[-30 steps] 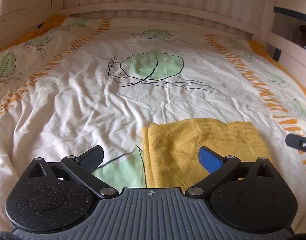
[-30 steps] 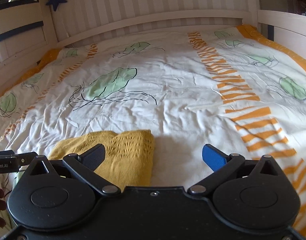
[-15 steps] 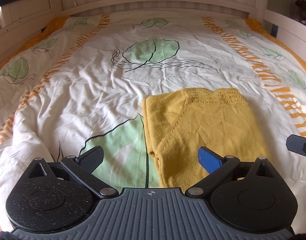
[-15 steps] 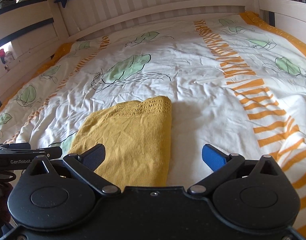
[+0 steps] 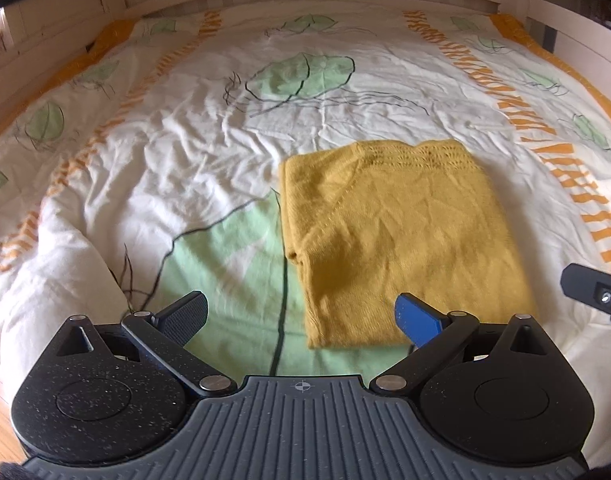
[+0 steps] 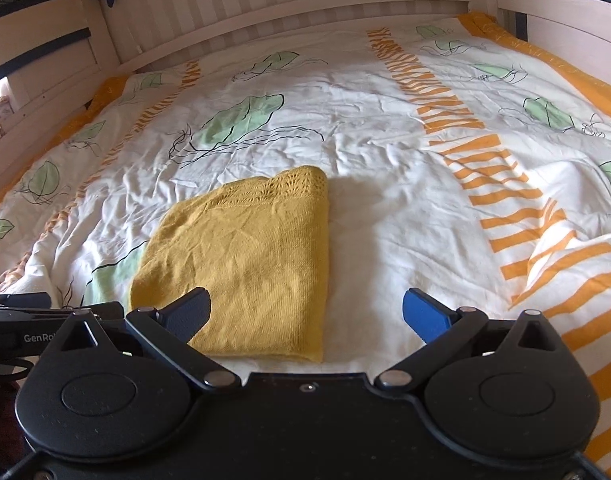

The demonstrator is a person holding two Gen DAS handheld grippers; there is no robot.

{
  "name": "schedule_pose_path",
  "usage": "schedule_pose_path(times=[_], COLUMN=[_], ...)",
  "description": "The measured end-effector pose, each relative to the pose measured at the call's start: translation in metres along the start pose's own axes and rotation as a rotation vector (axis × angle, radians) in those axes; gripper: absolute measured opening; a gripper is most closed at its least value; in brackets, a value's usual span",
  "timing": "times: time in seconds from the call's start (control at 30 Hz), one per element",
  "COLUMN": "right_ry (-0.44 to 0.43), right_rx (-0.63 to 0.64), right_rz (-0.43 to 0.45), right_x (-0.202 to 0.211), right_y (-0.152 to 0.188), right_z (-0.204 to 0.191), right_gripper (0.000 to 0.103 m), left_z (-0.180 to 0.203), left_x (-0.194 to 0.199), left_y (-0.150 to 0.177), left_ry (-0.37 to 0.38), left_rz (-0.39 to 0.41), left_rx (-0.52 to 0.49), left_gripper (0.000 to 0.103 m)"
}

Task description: Fold small clothes

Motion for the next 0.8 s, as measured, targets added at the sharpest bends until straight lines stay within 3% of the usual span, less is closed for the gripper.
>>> schedule_pose_path(times=[0.8], right_ry=[-0.016], right_rx=[0.016], right_rz=[-0.072], right_x=[-0.002], right_y=[0.014], right_z=[-0.011], right_gripper=[0.102], left_z=[-0.007], left_x=[-0.003], left_y=[0.013], left_ry=[0.012], left_rz=[-0.061], left_rx=[0.051], left_gripper=[0.101])
Point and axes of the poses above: each gripper's, at about its wrist camera, not at the fingertips, and x roughly against the way its jaws point, z to its right, y to its underside, the point moved 4 cm from there along -x, roughly the way its jaws point, and after that the axes turned 3 degrees about z, right-handed, at the moved point
